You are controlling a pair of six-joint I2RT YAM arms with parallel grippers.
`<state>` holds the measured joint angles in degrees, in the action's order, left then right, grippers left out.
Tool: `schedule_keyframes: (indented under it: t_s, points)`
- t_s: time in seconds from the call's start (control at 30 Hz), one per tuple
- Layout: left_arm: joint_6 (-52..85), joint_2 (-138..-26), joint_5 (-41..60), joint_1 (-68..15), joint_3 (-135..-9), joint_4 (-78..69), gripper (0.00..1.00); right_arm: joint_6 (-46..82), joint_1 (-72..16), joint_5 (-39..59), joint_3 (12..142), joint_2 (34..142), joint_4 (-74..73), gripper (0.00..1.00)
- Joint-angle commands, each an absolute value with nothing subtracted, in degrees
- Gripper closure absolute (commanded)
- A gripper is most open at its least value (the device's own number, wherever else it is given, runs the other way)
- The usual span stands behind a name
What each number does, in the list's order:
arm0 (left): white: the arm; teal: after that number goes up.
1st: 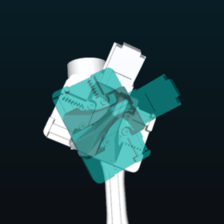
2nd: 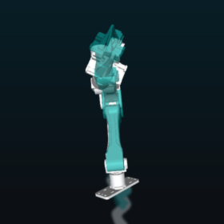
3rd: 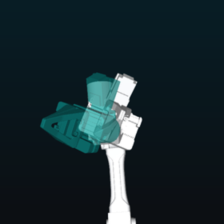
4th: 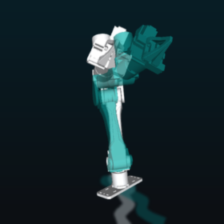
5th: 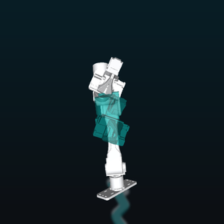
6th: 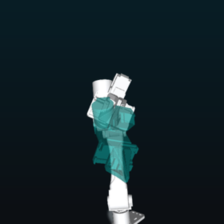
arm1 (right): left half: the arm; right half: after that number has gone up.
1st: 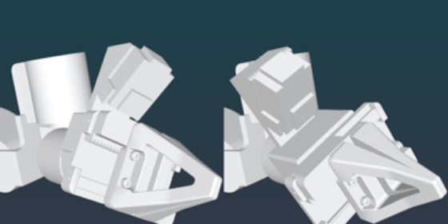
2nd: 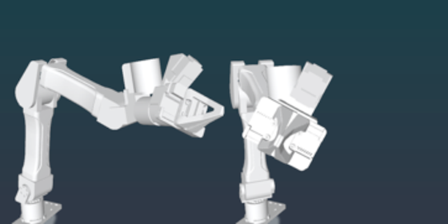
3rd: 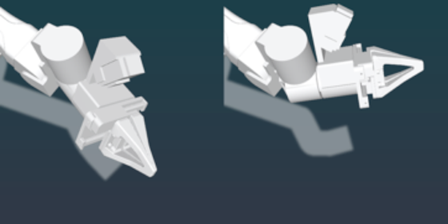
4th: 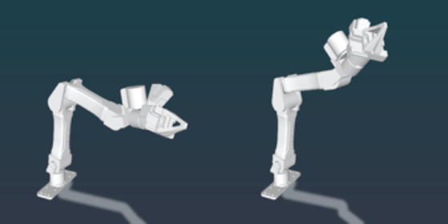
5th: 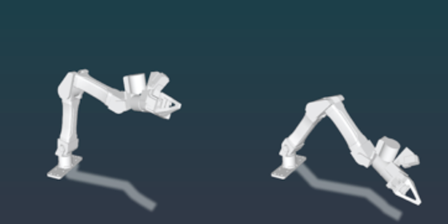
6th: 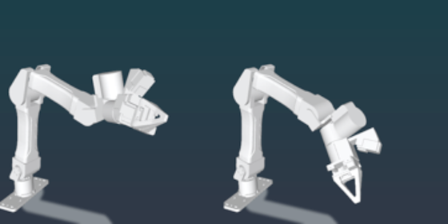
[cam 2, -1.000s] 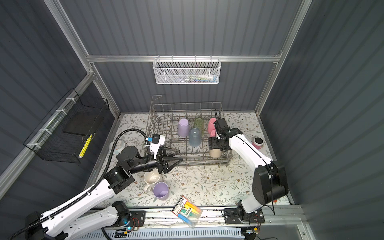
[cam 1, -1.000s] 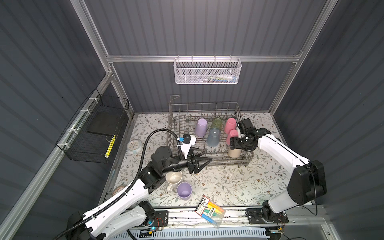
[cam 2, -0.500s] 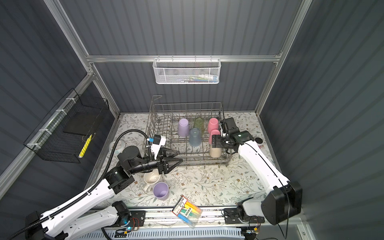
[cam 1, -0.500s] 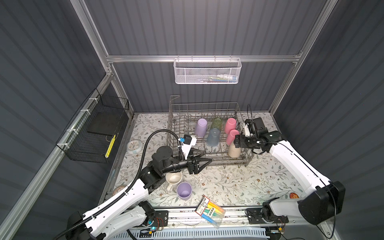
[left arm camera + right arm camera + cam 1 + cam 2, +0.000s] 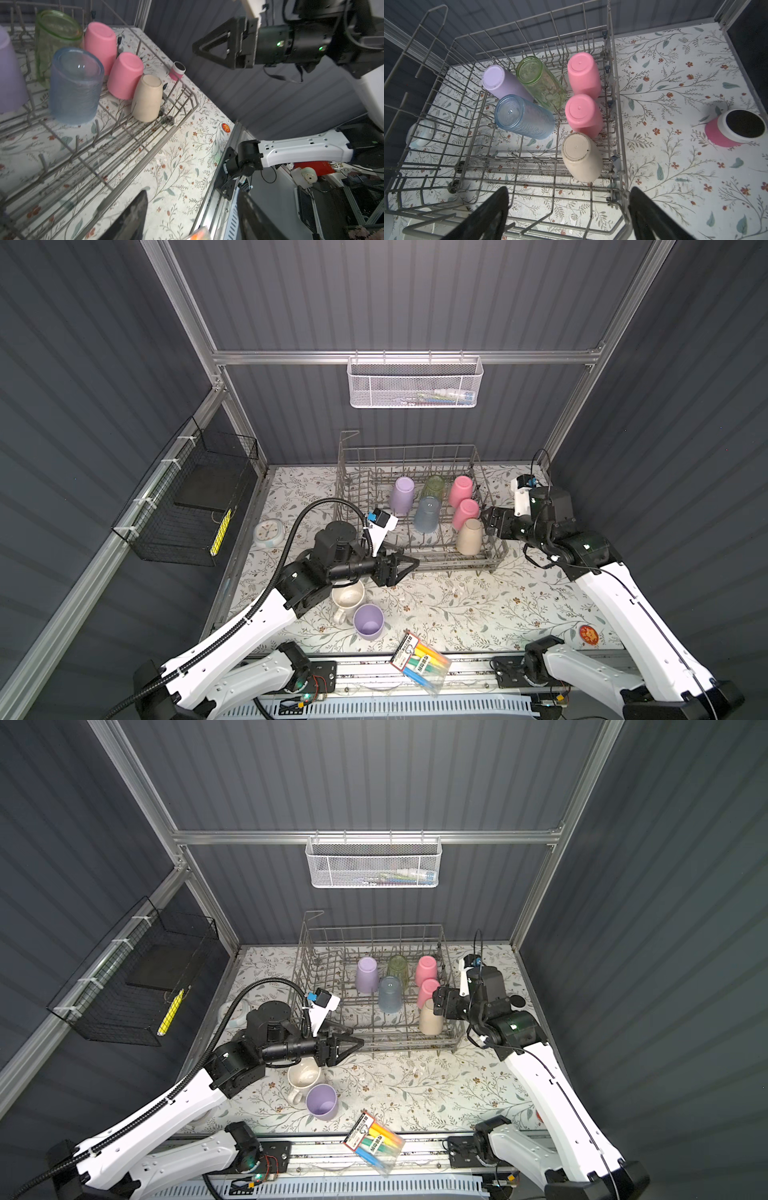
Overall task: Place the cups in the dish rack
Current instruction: 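Open the right gripper and withdraw it from the cream cup, then move the right gripper down to the lavender cup while the left gripper draws back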
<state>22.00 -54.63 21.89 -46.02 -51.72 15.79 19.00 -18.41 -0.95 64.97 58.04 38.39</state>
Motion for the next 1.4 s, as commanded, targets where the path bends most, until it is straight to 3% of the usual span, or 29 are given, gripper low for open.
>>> schedule_keyframes:
  t_s: [0.0,0.1,0.23,0.53,0.7,0.87,1.37]
  points:
    - [20.91,-51.05,16.29,-45.7,-54.38,27.07,0.33,17.53,-18.25,3.88,63.01,55.78,36.08,0.1]
    - [22.15,-47.63,10.91,-45.68,-54.28,32.66,0.33,15.78,-19.31,10.96,62.14,53.16,34.08,0.11]
    - [25.44,-41.32,1.73,-45.68,-53.14,37.64,0.33,13.99,-24.72,13.29,63.33,50.6,34.49,0.12]
    - [32.66,-30.15,-17.14,-45.7,-51.17,41.74,0.27,9.65,-51.73,9.73,64.25,53.66,37.38,0.28]
    - [33.85,-29.87,-24.6,-45.7,-53.42,43.99,0.23,9.5,-61.86,9.27,63.02,58.54,37.26,0.38]
    - [33.26,-28.61,-27.32,-45.7,-53.44,41.98,0.19,8.45,-69.79,7.23,65.06,67.04,36.74,0.41]
    - [32.63,-25.32,-36.8,-45.7,-53.7,42.29,0.19,-1.0,-79.79,6.88,78.22,91.67,38.16,0.38]
